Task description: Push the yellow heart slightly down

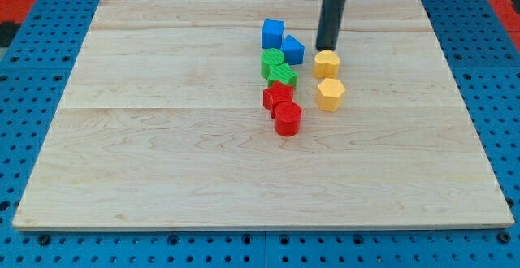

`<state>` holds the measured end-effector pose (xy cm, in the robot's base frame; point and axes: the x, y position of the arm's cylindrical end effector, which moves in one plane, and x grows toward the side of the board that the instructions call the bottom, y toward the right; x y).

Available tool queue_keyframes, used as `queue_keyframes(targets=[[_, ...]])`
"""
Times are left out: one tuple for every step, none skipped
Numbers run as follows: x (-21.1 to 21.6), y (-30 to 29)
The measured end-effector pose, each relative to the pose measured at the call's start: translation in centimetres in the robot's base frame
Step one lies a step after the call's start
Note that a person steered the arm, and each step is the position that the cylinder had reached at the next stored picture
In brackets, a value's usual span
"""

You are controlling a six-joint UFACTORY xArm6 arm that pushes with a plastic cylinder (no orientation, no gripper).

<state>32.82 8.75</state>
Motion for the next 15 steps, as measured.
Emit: queue_keyframes(targets=[[0.4,-2.5],[0.4,-2.8],[0.4,-2.4],[-0.9,0.7],[-1.7,4.1],[-1.0,7.5],[1.9,8.1],[2.9,7.1],[1.5,6.7],[-1.0,6.9],[-1.0,6.4],[0.1,4.9],[0.7,1.8],[0.7,-0.5],[0.8,-1.1]])
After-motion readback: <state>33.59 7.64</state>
